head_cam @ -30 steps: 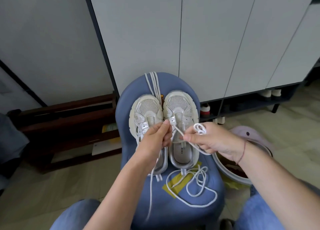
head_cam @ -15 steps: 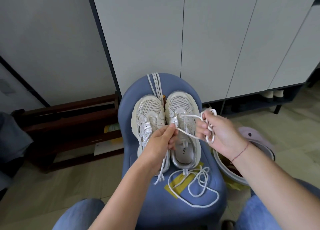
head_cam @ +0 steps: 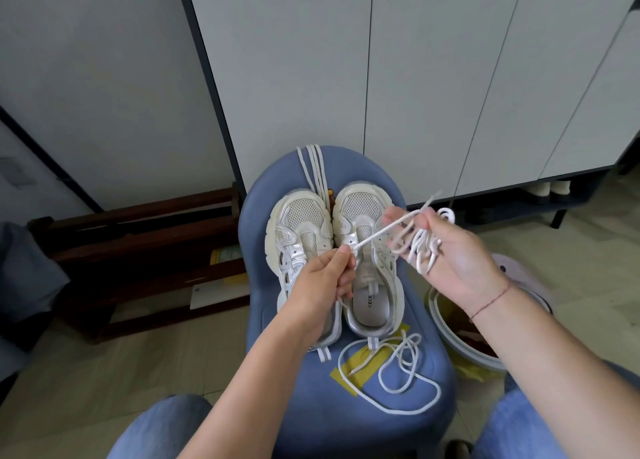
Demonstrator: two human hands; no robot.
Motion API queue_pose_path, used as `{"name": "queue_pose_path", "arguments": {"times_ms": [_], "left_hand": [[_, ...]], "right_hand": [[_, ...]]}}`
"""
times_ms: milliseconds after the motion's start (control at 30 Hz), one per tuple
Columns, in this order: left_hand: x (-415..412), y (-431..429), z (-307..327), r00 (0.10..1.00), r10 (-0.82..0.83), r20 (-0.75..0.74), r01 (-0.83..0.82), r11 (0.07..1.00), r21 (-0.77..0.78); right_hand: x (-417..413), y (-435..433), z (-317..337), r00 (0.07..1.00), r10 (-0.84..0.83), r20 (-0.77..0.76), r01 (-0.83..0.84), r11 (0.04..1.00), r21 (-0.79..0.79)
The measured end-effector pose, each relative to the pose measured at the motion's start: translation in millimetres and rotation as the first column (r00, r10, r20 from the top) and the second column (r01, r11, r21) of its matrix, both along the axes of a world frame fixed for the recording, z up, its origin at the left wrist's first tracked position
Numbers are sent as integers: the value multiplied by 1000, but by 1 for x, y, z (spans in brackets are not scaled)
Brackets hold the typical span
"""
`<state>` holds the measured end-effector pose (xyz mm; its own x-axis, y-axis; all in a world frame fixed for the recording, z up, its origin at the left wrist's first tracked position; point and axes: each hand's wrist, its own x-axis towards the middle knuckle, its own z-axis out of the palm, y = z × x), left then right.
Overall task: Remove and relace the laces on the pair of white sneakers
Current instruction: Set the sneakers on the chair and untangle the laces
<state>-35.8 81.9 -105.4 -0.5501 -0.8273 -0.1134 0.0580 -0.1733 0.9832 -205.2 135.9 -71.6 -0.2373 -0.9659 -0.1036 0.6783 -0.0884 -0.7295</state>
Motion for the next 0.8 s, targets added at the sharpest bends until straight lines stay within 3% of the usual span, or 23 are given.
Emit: {"name": "queue_pose_path", "arguments": {"times_ms": [67, 100, 167, 233, 300, 367, 400, 467, 533, 667, 733, 800], "left_hand": [[-1, 0, 0, 1000, -4, -1, 4, 1000, 0], [-1, 1, 0, 1000, -2, -2, 2, 1000, 6], [-1, 0, 0, 1000, 5, 3, -5, 1000, 15], [-2, 0, 0, 1000, 4, 6, -4, 1000, 16], [-4, 2, 0, 1000, -7, 6, 7, 1000, 16], [-5, 4, 0, 1000, -26, 15, 26, 1000, -11], [-5, 5, 1, 1000, -25, 16, 26, 999, -25], [-5, 6, -1, 999, -11, 30, 12, 1000, -28], [-4, 10, -6, 998, -8, 64, 10, 1000, -27], [-8, 33, -24, 985, -55, 166, 53, 998, 17], [-10, 49, -39, 971, -94, 221, 92, 996, 18], [-11, 65, -57, 933, -126, 336, 154, 986, -59]], "right_hand": [[4, 0, -1, 992, 10, 125, -12, 1000, 19], [5, 0, -2, 999, -2, 47, -2, 998, 69], [10, 0, -6, 963, 21, -270, 19, 989, 145], [12, 0, -14, 827, 138, -546, -58, 985, 161], [16, 1, -18, 641, 252, -725, -169, 968, 187], [18, 2, -22, 529, 254, -809, -168, 967, 194], [19, 2, -22, 525, 224, -821, -124, 975, 186], [17, 3, -22, 563, 161, -811, -14, 983, 186], [12, 8, -21, 676, 111, -728, 42, 981, 189], [2, 30, -35, 936, 25, -351, 73, 962, 263], [-2, 44, -53, 972, -14, -233, 95, 935, 341], [-4, 59, -74, 975, -41, -218, 127, 910, 395]]}}
